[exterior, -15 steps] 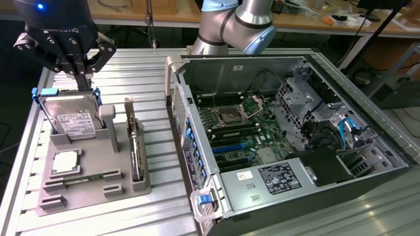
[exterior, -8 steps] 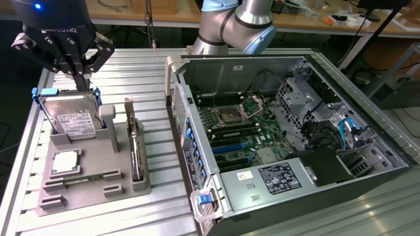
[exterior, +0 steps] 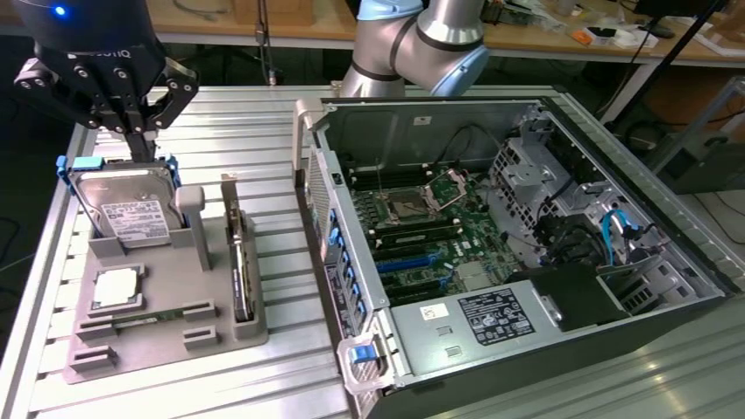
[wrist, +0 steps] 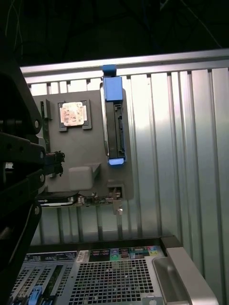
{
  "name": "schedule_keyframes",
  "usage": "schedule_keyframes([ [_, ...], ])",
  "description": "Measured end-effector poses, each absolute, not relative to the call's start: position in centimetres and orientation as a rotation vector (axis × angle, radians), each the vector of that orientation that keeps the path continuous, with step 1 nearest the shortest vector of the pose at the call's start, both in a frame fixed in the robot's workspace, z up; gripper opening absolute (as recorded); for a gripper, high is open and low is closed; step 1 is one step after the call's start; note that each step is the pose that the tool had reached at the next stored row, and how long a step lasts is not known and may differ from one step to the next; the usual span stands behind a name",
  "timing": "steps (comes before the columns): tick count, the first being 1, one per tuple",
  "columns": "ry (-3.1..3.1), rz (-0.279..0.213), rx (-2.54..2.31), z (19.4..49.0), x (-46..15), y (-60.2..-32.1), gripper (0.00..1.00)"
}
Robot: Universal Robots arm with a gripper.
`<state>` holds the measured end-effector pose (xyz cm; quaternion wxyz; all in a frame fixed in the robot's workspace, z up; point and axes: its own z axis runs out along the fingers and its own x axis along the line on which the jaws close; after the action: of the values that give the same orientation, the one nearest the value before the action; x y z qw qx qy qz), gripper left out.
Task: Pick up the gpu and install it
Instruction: 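Reach for the gpu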
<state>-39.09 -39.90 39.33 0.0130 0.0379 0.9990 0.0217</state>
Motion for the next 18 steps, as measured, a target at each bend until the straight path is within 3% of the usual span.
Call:
schedule_keyframes([
  [18,3.113,0.068,0.118,39.33,-40.03,-39.89,0.11],
])
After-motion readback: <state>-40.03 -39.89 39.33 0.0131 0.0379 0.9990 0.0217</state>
